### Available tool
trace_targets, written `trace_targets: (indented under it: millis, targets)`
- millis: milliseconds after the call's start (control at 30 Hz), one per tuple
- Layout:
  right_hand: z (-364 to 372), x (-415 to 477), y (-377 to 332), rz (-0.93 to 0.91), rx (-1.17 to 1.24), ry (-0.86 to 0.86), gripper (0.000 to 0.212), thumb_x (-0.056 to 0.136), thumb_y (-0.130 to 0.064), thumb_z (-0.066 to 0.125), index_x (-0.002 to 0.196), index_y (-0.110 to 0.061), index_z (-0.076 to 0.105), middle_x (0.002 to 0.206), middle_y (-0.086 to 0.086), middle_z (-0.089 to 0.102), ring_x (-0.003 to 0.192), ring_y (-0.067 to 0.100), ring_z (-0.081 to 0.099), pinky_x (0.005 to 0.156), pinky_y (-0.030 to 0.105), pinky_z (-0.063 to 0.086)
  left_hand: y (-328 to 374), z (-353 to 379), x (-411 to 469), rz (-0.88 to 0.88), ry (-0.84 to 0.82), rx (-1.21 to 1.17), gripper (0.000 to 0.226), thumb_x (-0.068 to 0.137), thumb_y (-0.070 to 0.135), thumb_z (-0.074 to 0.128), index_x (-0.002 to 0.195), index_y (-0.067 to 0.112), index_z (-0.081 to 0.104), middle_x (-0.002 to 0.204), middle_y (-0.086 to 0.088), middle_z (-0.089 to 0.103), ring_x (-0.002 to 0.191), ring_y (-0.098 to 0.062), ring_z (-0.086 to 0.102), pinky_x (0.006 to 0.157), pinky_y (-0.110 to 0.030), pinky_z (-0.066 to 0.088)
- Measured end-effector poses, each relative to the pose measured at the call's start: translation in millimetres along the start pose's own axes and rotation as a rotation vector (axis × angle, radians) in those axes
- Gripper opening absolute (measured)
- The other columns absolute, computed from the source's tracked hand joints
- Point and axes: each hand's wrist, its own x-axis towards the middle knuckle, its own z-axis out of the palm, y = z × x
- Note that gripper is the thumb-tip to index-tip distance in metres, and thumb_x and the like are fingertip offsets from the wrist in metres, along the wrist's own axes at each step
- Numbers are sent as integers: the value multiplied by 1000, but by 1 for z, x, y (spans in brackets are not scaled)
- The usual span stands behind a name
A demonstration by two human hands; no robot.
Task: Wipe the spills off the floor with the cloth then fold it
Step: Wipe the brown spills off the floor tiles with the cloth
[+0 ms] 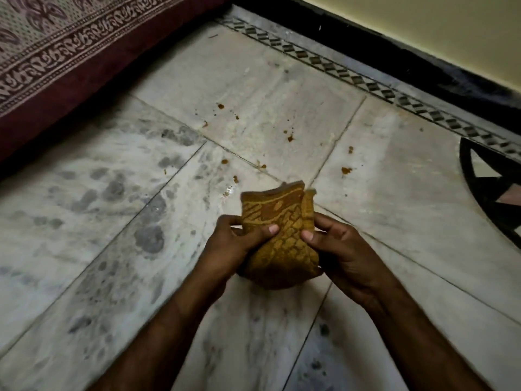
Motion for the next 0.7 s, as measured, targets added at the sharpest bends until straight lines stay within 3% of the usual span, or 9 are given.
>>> trace_targets:
  millis: [67, 133, 200, 300, 367, 500, 600, 700]
  targets:
    - [4, 3, 1, -94, -83, 74, 33, 93, -4, 59, 124, -6, 68, 120, 16, 73, 113, 34, 69, 100, 44, 54, 2, 8, -10, 139, 283, 188, 51, 68, 56, 83, 105, 28, 61, 93, 2, 66, 82, -16, 68, 63, -32, 53]
    - [7, 4, 1, -183, -229, 109, 29, 96, -2, 59, 122, -9, 70, 115, 8, 76, 111, 25, 71, 97, 34, 55, 2, 17, -20, 199, 150, 86, 46, 66, 67, 78, 95, 32, 67, 84, 4, 68, 76, -13, 69, 62, -33, 56]
    - [12, 1, -1, -224, -343, 92, 28, 96, -1, 60, 118, -15, 72, 111, 1, 78, 108, 17, 72, 89, 23, 55, -1, 22, -23, 164, -10, 55, 56, 58, 69, 79, 102, 36, 70, 91, 4, 71, 82, -11, 72, 71, -31, 60]
    - [18, -1, -3, -209, -407, 48, 32, 97, 0, 59, 116, -22, 71, 107, -3, 78, 102, 13, 74, 77, 20, 57, -7, 15, -17, 172, -41, 35, 60, 58, 51, 89, 112, 30, 71, 99, 1, 74, 91, -15, 74, 86, -39, 59]
    - [20, -1, -6, -201, -420, 33, 30, 98, 0, 58, 115, -21, 71, 102, -2, 79, 97, 15, 75, 73, 23, 58, -10, 13, -16, 170, -44, 26, 56, 63, 29, 91, 116, 27, 71, 98, 0, 76, 87, -17, 75, 86, -41, 60]
    - [21, 3, -10, -275, -434, 131, 31, 97, -1, 61, 115, -25, 70, 94, -10, 79, 90, 9, 75, 75, 18, 56, -11, 14, -13, 183, 64, 42, 38, 68, 20, 69, 105, 25, 71, 81, 2, 75, 76, -15, 73, 73, -39, 62]
    - [10, 16, -9, -271, -278, 324, 27, 98, -3, 59, 122, -12, 67, 94, 8, 78, 88, 21, 73, 78, 31, 58, -9, 9, -3, 84, 89, -143, 15, 86, 4, 57, 89, 13, 69, 70, 0, 70, 65, -14, 68, 57, -31, 56]
    - [-1, 22, -9, -184, -131, 310, 46, 93, -4, 65, 135, -22, 55, 97, 18, 77, 92, 31, 73, 85, 41, 59, -4, 0, 6, 30, 117, -225, 22, 88, -1, 49, 83, 13, 64, 72, -4, 69, 58, -11, 67, 48, -24, 48]
